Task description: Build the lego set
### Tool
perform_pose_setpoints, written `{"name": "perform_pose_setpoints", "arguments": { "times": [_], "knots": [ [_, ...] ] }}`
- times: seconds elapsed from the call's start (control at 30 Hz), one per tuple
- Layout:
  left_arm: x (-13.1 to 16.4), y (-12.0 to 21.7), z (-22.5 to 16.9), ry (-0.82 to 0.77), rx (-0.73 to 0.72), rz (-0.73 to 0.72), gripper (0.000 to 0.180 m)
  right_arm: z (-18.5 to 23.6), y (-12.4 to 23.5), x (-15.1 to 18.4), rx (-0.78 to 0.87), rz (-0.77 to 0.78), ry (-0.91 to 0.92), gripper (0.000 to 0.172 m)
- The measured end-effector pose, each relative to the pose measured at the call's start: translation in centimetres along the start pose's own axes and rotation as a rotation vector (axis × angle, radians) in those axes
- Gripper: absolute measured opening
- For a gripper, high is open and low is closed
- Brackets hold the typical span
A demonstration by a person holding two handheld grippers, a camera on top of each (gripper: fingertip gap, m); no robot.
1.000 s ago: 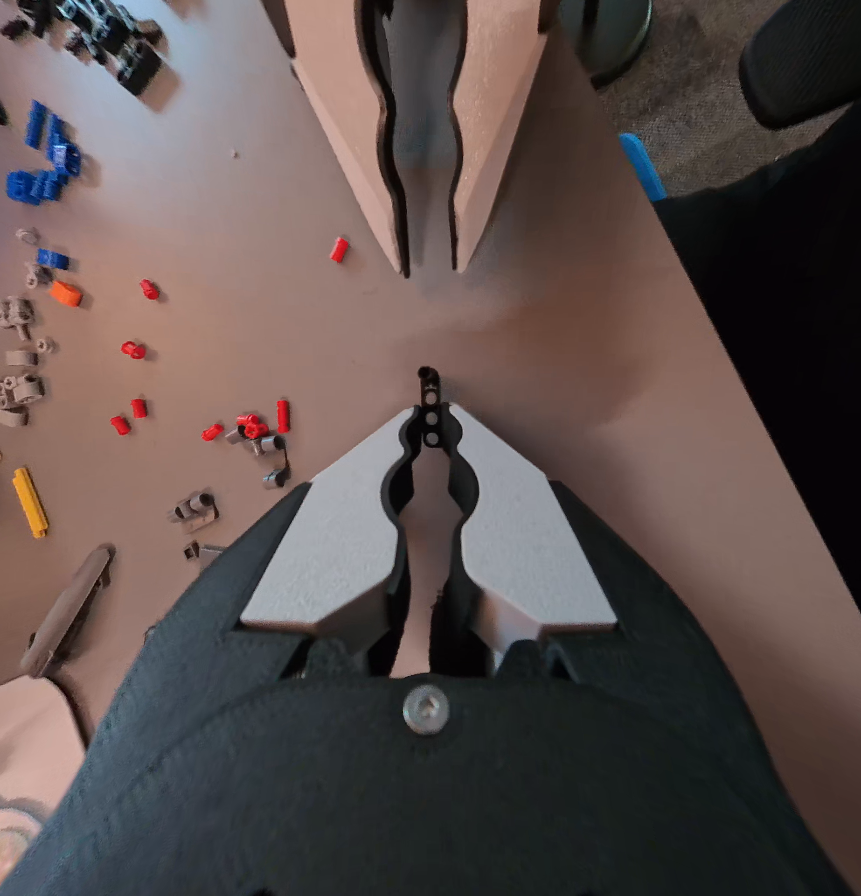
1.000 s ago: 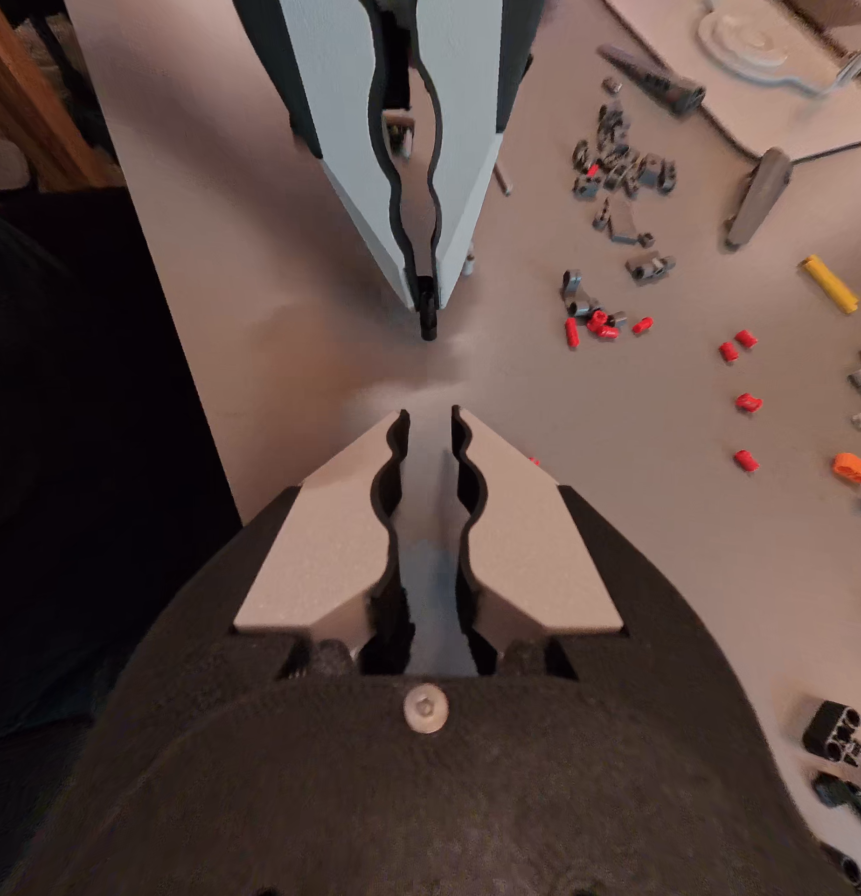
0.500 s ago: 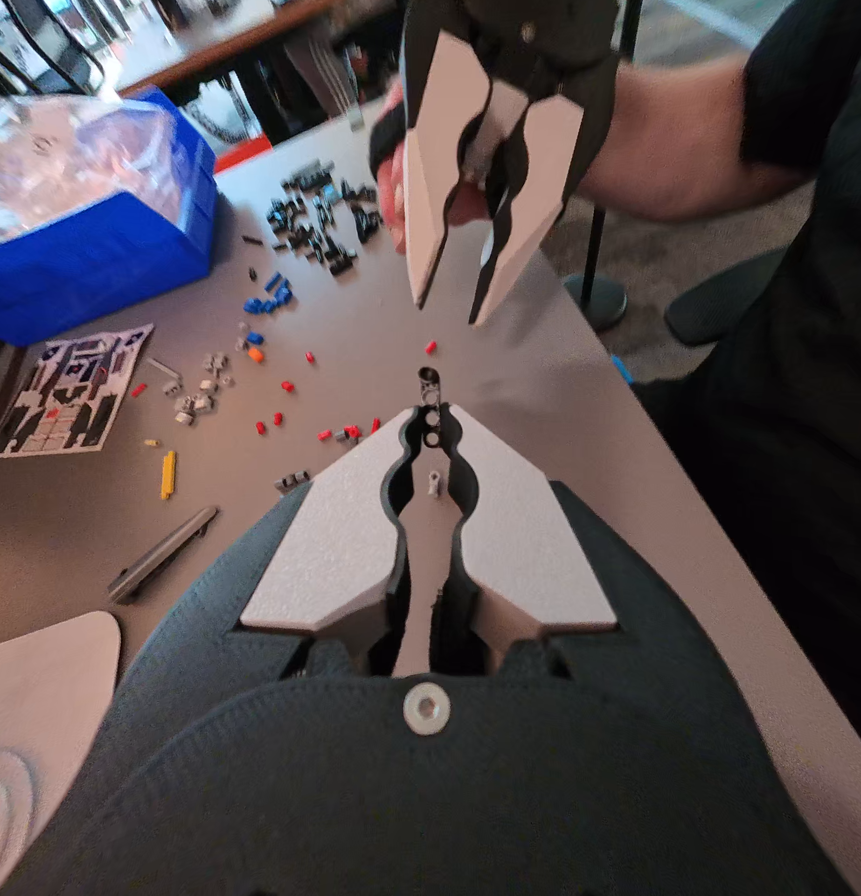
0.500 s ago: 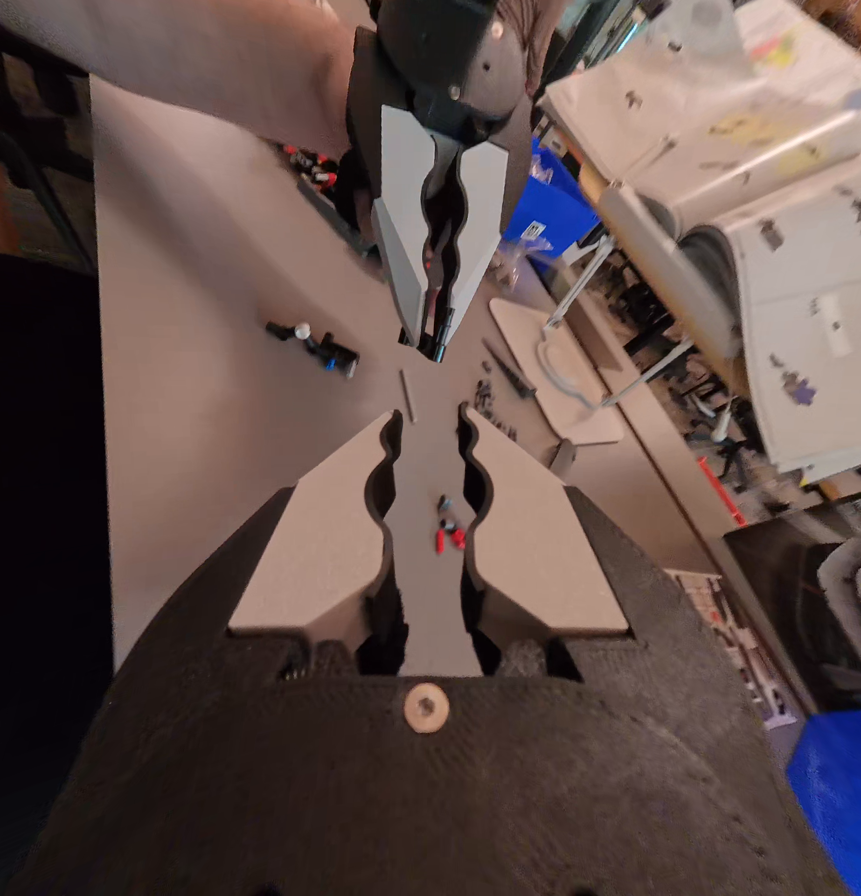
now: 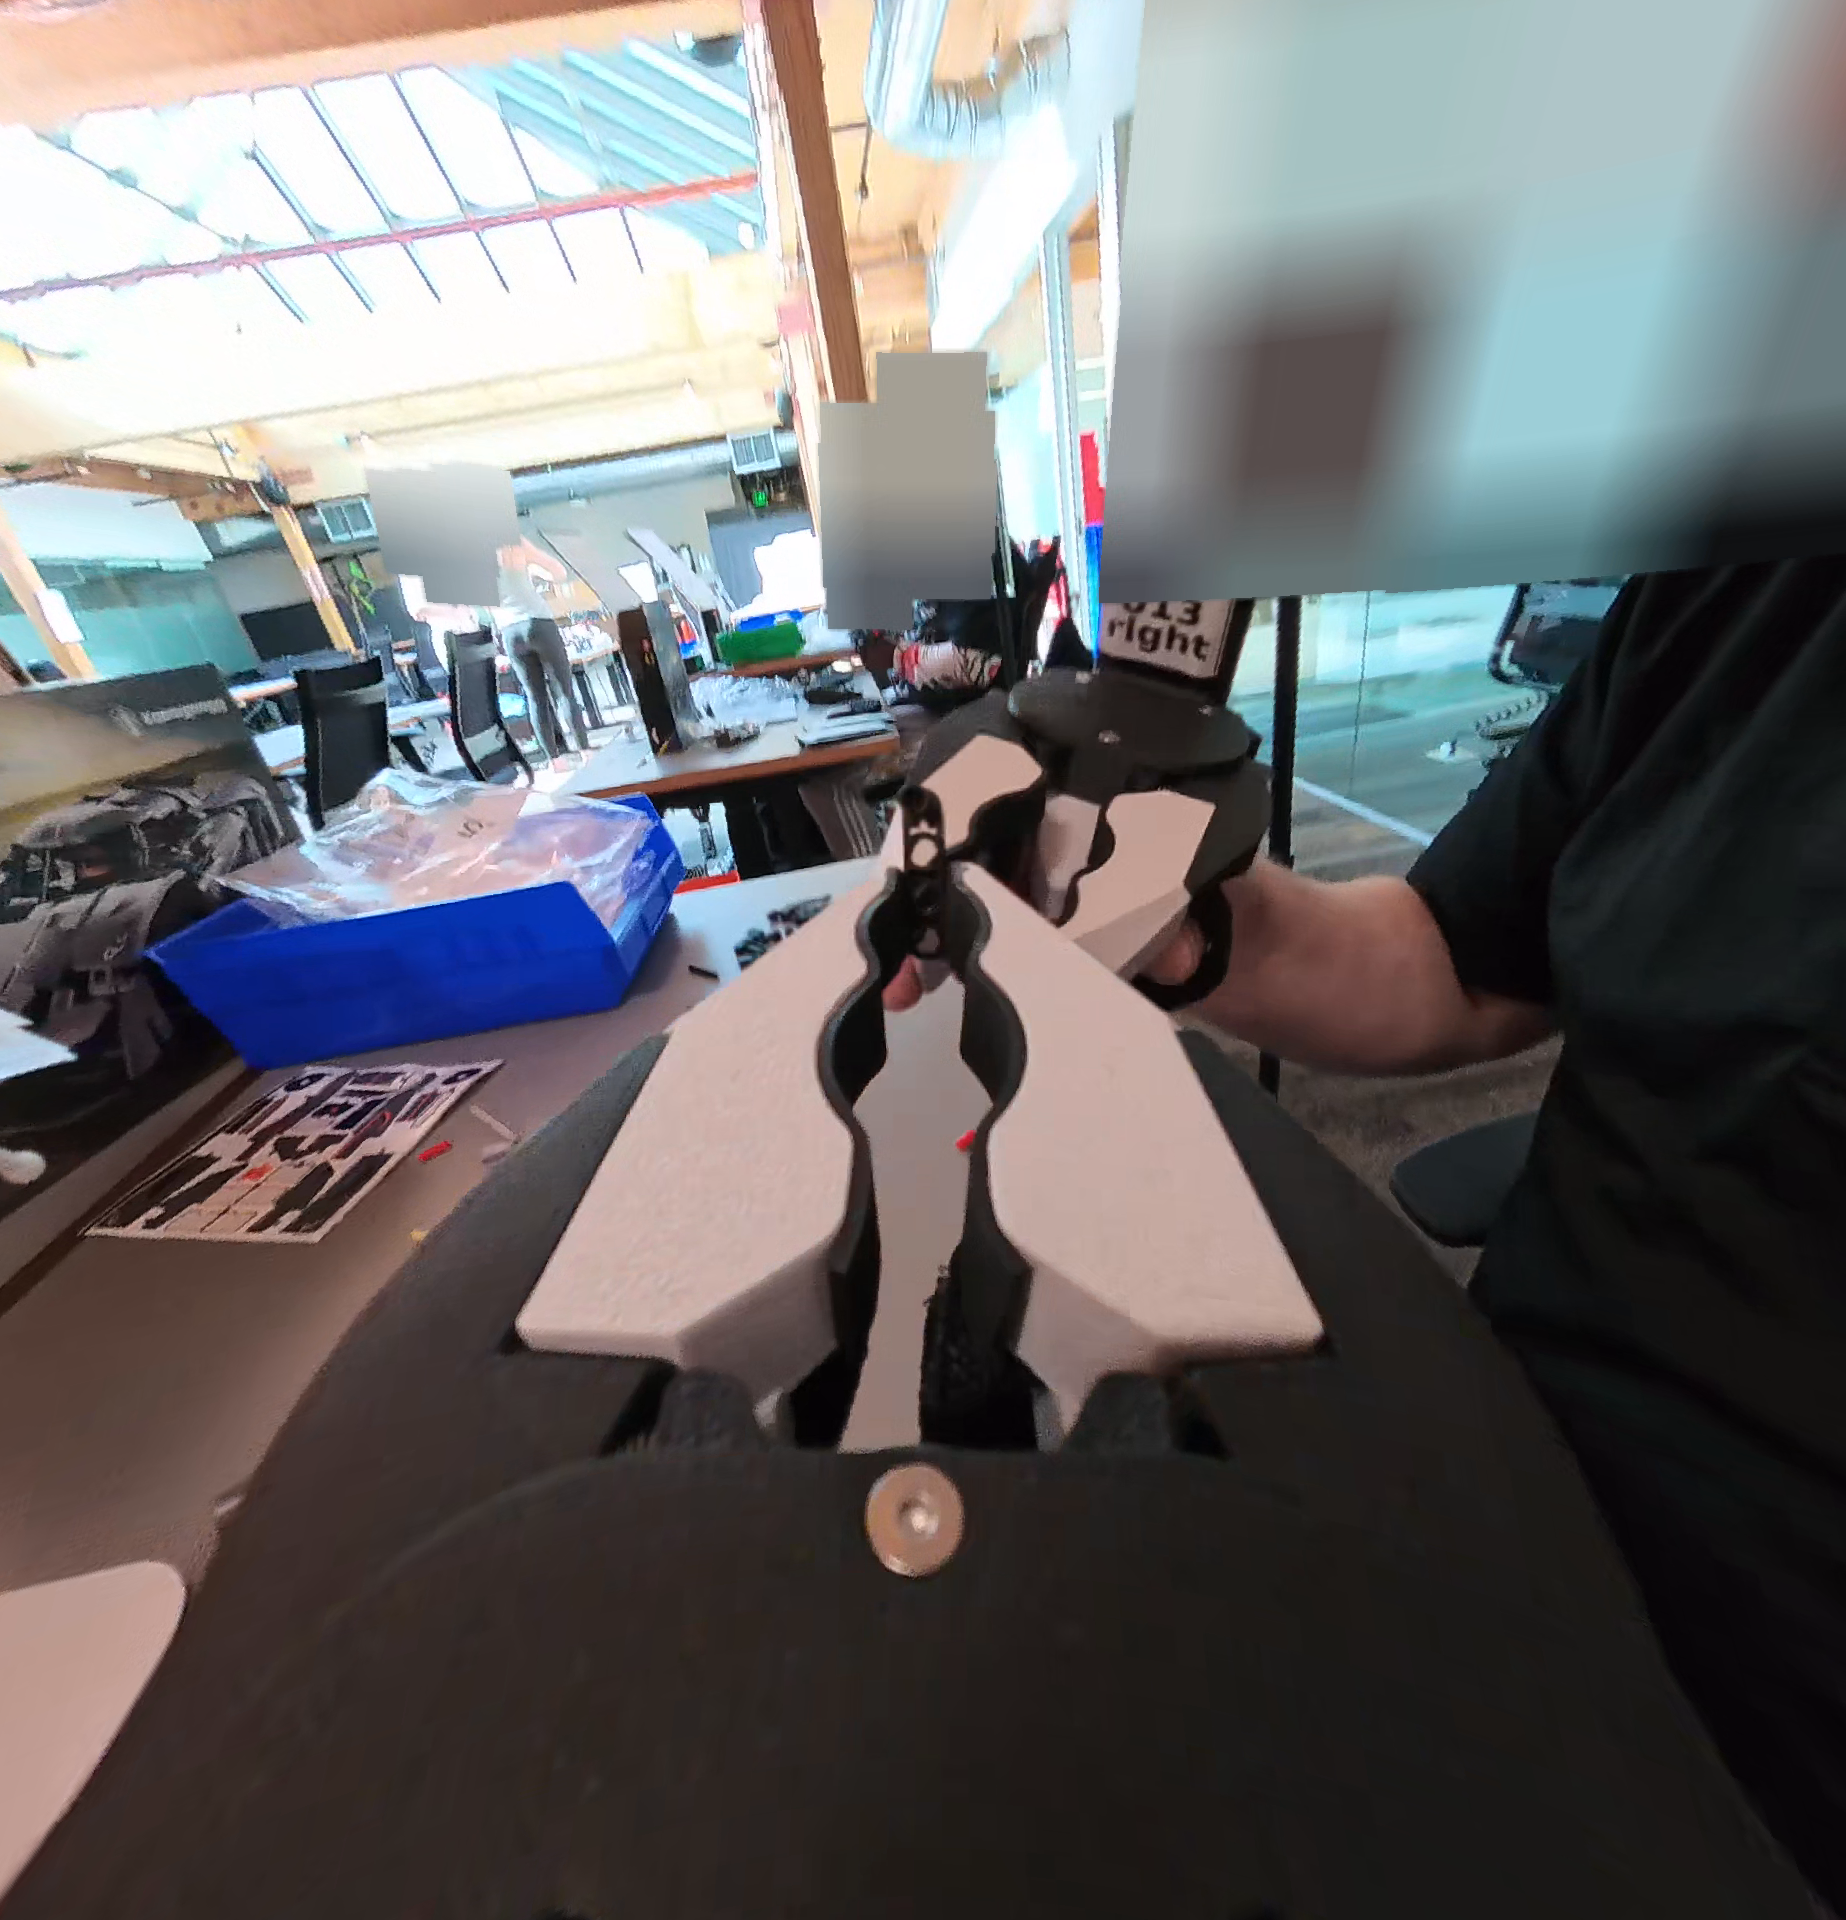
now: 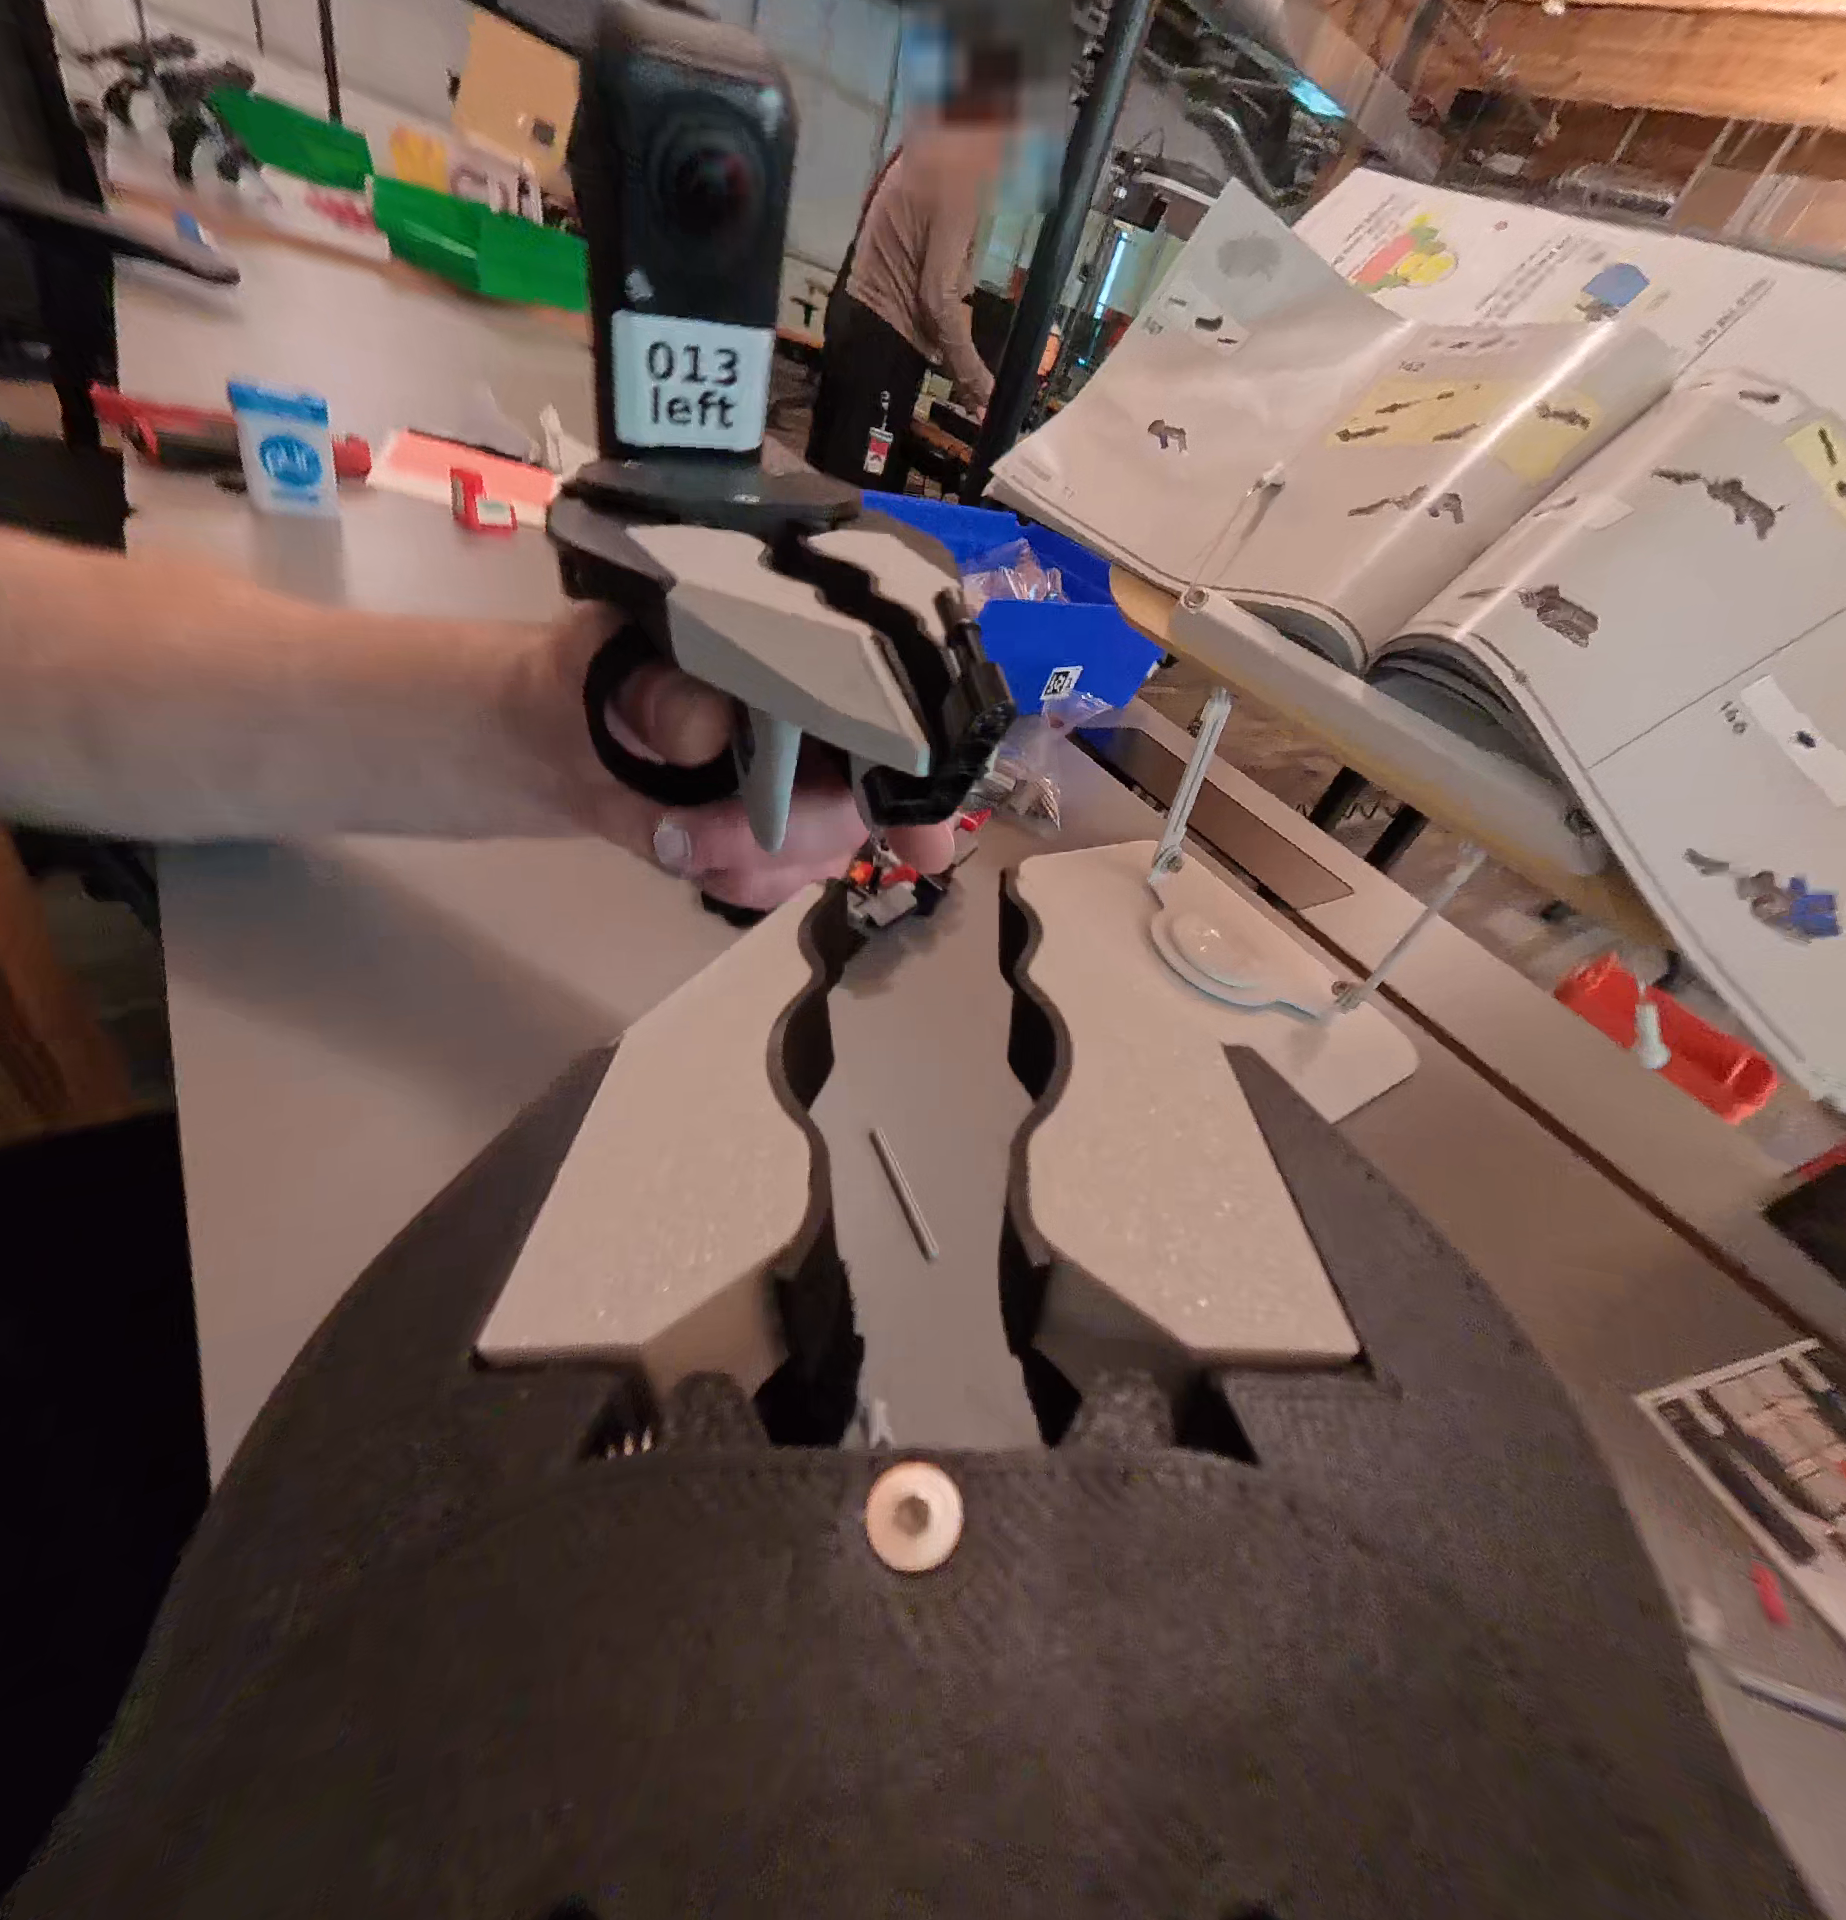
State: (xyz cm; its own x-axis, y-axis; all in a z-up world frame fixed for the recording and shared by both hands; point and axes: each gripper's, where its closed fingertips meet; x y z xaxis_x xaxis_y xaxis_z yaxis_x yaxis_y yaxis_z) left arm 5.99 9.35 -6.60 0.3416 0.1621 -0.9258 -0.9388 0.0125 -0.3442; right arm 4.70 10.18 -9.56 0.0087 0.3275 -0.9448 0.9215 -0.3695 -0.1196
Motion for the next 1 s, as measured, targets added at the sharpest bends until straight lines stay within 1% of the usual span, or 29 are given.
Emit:
{"name": "perform_pose_setpoints", "arguments": {
  "times": [0.17, 0.23, 0.33, 0.4, 0.5, 0.7, 0.83, 0.93, 1.0],
  "knots": [
    [-0.8, 0.3, 0.0, -0.021, -0.013, -0.043, 0.005, 0.8, -1.5, -1.4, -0.030, -0.080, -0.170, 0.027],
    [-1.1, 0.4, 0.0, -0.031, -0.019, -0.056, 0.005, 0.7, -1.6, -1.9, -0.033, -0.111, -0.235, 0.024],
    [-1.2, 0.4, -0.2, -0.034, -0.012, -0.063, 0.006, 0.7, -1.7, -2.9, -0.077, -0.177, -0.379, 0.024],
    [-1.4, 0.4, -0.3, -0.013, -0.004, -0.078, 0.005, 0.7, -1.8, -3.1, -0.092, -0.199, -0.417, 0.024],
    [-1.5, 0.4, -0.4, 0.010, 0.002, -0.096, 0.005, 0.8, -1.8, -3.3, -0.091, -0.217, -0.386, 0.014],
    [-1.4, 0.3, -0.5, 0.051, 0.011, -0.117, 0.005, 0.8, -1.7, -3.3, -0.099, -0.238, -0.380, 0.013],
    [-1.1, 0.2, -0.1, 0.049, -0.009, -0.100, 0.006, 0.3, -1.6, -2.8, -0.064, -0.209, -0.317, 0.013],
    [-0.8, 0.5, 1.0, 0.031, -0.071, -0.067, 0.024, -1.2, -1.3, -2.3, 0.015, -0.172, -0.217, 0.012],
    [-0.6, 0.7, 2.1, 0.004, -0.155, -0.028, 0.031, -2.6, -0.9, -1.7, 0.101, -0.119, -0.087, 0.012]
  ]
}}
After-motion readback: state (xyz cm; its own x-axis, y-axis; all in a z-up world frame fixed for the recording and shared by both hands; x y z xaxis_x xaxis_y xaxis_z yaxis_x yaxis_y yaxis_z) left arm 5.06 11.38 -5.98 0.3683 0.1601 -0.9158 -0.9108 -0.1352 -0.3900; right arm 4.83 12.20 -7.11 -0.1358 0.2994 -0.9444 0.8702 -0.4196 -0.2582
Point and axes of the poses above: each gripper's, where its closed fingertips meet, y back along the fingers, x out of its underside, z = x × y across the jaws, and after that the axes turned 14 degrees about -z, right-handed
